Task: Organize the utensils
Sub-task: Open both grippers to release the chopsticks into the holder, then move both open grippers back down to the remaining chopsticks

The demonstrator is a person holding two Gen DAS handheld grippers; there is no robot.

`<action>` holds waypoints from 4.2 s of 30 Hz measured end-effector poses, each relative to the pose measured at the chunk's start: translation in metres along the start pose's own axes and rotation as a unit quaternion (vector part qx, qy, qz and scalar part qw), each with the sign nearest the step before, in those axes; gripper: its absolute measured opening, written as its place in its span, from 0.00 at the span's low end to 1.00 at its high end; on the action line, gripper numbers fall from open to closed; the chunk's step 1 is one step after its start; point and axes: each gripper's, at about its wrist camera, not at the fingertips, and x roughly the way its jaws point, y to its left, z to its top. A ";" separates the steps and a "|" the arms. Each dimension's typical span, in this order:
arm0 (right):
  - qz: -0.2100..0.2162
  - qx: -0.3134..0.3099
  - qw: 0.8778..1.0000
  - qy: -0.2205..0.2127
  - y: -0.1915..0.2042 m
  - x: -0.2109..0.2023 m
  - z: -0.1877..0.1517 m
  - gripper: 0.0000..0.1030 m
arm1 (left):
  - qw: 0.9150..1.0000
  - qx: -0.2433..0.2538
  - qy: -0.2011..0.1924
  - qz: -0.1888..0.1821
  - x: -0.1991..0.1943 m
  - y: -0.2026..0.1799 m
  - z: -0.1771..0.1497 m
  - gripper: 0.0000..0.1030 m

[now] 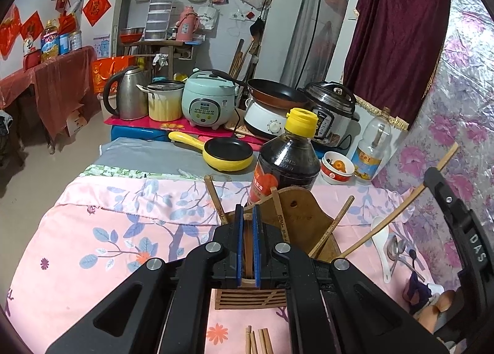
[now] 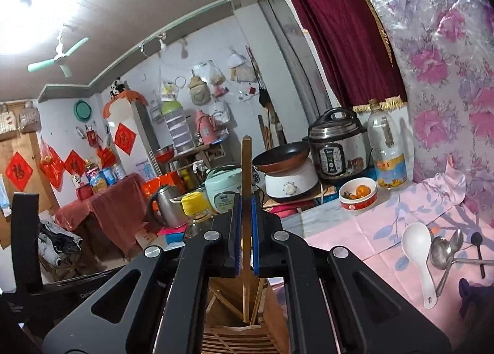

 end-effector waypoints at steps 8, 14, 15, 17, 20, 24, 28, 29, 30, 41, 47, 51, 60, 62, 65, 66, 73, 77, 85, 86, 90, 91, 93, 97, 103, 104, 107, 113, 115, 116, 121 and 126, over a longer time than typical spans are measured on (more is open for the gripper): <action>0.022 0.010 0.996 0.087 -0.004 0.027 -0.007 0.23 | 0.999 -0.032 -0.007 0.006 -0.008 0.012 0.003 0.69; 0.005 0.022 0.999 0.044 -0.012 0.006 0.009 0.56 | 0.998 -0.060 -0.027 -0.001 -0.025 0.028 0.010 0.81; 0.003 0.024 0.999 0.039 -0.013 0.004 0.011 0.61 | 0.998 -0.063 -0.029 0.002 -0.026 0.029 0.010 0.83; -0.003 0.027 0.999 0.032 -0.014 -0.001 0.014 0.68 | 0.997 -0.066 -0.031 0.004 -0.029 0.030 0.012 0.86; 0.000 0.040 0.999 0.027 -0.015 -0.006 0.016 0.82 | 0.997 -0.066 -0.033 0.003 -0.032 0.031 0.012 0.88; 0.023 0.061 0.997 0.046 -0.012 -0.010 0.015 0.86 | 0.997 -0.061 -0.038 0.014 -0.039 0.030 0.010 0.89; 0.033 0.057 0.996 0.058 -0.001 -0.024 0.009 0.87 | 0.997 -0.064 -0.032 0.019 -0.050 0.032 0.000 0.90; 0.032 0.053 0.996 0.060 0.001 -0.029 0.007 0.88 | 0.997 -0.066 -0.030 0.018 -0.053 0.032 -0.003 0.90; 0.030 0.049 0.996 0.061 0.003 -0.035 0.005 0.89 | 0.997 -0.069 -0.028 0.017 -0.057 0.032 -0.007 0.90; 0.016 -0.003 0.996 0.083 0.024 -0.105 -0.017 0.91 | 0.997 -0.048 0.020 0.055 -0.070 0.037 -0.104 0.90; -0.026 -0.074 0.989 0.127 0.003 -0.141 -0.086 0.94 | 0.990 -0.009 0.124 0.063 -0.056 0.043 -0.182 0.90; -0.041 -0.093 0.970 0.219 -0.014 -0.136 -0.119 0.94 | 0.988 0.010 0.150 0.045 -0.060 0.035 -0.208 0.90; -0.055 -0.096 0.960 0.257 -0.019 -0.124 -0.134 0.94 | 0.980 0.062 0.183 0.044 -0.048 0.014 -0.223 0.90; -0.066 -0.102 0.957 0.262 -0.019 -0.122 -0.135 0.94 | 0.976 0.067 0.201 0.043 -0.042 0.013 -0.227 0.90; -0.070 -0.091 0.957 0.267 -0.024 -0.120 -0.135 0.94 | 0.969 0.079 0.230 0.048 -0.029 0.012 -0.236 0.91; -0.069 -0.086 0.957 0.269 -0.026 -0.120 -0.135 0.94 | 0.967 0.085 0.234 0.055 -0.025 0.011 -0.238 0.96; -0.058 -0.061 0.951 0.298 -0.035 -0.113 -0.143 0.94 | 0.968 0.077 0.232 0.064 -0.023 0.022 -0.236 0.96; -0.040 -0.071 0.942 0.325 -0.035 -0.118 -0.154 0.94 | 0.968 0.036 0.228 0.101 -0.023 0.049 -0.229 0.96; 0.010 -0.227 0.908 0.351 0.012 -0.139 -0.189 0.86 | 0.966 0.014 0.222 0.129 -0.024 0.065 -0.223 0.96; 0.019 -0.240 0.904 0.352 0.017 -0.140 -0.192 0.84 | 0.966 0.014 0.221 0.130 -0.024 0.065 -0.223 0.96; 0.037 -0.284 0.891 0.352 0.034 -0.147 -0.200 0.84 | 0.967 0.013 0.219 0.132 -0.025 0.065 -0.222 0.96; 0.039 -0.294 0.887 0.355 0.037 -0.148 -0.202 0.83 | 0.967 0.013 0.219 0.132 -0.025 0.065 -0.223 0.96; 0.036 -0.311 0.879 0.359 0.041 -0.147 -0.206 0.76 | 0.967 0.012 0.217 0.133 -0.024 0.064 -0.223 0.96; 0.024 -0.334 0.868 0.367 0.047 -0.145 -0.213 0.72 | 0.967 0.012 0.217 0.134 -0.023 0.064 -0.224 0.96; -0.016 -0.286 0.881 0.377 0.026 -0.135 -0.205 0.61 | 0.967 0.012 0.216 0.134 -0.023 0.064 -0.224 0.96; -0.031 -0.260 0.887 0.381 0.014 -0.131 -0.201 0.57 | 0.967 0.012 0.216 0.134 -0.023 0.064 -0.224 0.96; -0.065 -0.187 0.900 0.387 -0.022 -0.124 -0.188 0.56 | 0.967 0.012 0.216 0.134 -0.023 0.064 -0.224 0.96; -0.048 -0.184 0.905 0.380 -0.019 -0.127 -0.187 0.56 | 0.967 0.012 0.216 0.134 -0.023 0.065 -0.224 0.96; -0.043 -0.198 0.903 0.378 -0.014 -0.128 -0.189 0.56 | 0.967 0.012 0.216 0.134 -0.023 0.064 -0.224 0.96; -0.042 -0.201 0.903 0.378 -0.012 -0.128 -0.189 0.56 | 0.967 0.012 0.216 0.134 -0.023 0.064 -0.224 0.96; -0.041 -0.197 0.900 0.386 -0.015 -0.126 -0.190 0.56 | 0.966 0.015 0.218 0.135 -0.024 0.063 -0.224 0.96; -0.043 -0.193 0.899 0.390 -0.016 -0.124 -0.191 0.56 | 0.968 0.035 0.219 0.118 -0.031 0.053 -0.228 0.93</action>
